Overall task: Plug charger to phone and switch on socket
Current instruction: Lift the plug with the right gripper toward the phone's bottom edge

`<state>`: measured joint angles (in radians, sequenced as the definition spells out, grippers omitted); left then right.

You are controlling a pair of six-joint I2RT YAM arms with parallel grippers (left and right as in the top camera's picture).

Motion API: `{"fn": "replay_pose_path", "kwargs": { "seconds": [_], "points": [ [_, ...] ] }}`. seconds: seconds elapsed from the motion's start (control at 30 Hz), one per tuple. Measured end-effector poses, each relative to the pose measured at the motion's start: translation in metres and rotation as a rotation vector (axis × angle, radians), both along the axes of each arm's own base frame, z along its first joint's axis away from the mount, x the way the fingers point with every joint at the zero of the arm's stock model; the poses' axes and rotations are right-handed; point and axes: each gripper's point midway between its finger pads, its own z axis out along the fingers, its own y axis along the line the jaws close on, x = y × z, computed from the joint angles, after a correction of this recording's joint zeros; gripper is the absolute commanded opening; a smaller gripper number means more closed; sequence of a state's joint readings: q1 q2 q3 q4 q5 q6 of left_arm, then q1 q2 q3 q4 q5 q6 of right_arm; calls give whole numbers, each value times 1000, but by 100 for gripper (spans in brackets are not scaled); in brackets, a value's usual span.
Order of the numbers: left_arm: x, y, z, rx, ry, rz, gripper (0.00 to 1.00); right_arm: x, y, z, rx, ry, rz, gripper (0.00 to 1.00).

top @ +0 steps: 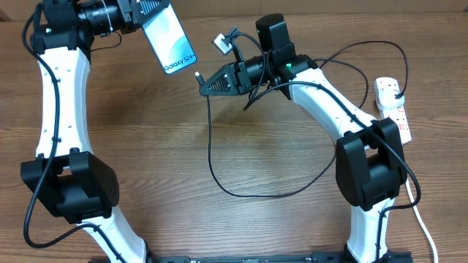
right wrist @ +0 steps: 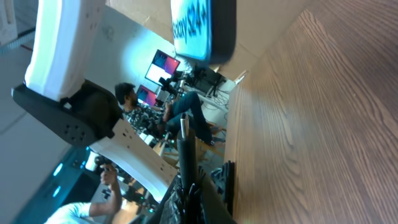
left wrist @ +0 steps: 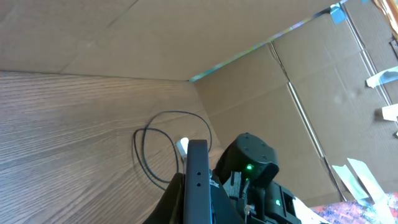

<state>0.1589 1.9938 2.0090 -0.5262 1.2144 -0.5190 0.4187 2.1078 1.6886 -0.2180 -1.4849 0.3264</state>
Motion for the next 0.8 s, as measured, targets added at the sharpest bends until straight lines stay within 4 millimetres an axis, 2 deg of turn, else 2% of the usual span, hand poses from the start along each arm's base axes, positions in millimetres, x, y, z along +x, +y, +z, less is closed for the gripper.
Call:
{"fn": "replay_pose_path", "kwargs": {
  "seconds": [0.2,0.43,0.8],
  "points": [
    [2,0,2,-4,-3,6,4,2,2,4,-36,103,-5,4],
    [8,1,15,-30,-27,22,4,1,2,6,-50,152,2,4],
    [5,-26,18,-37,-30,-27,4,5,4,26,-4,81,17,4]
  ]
}}
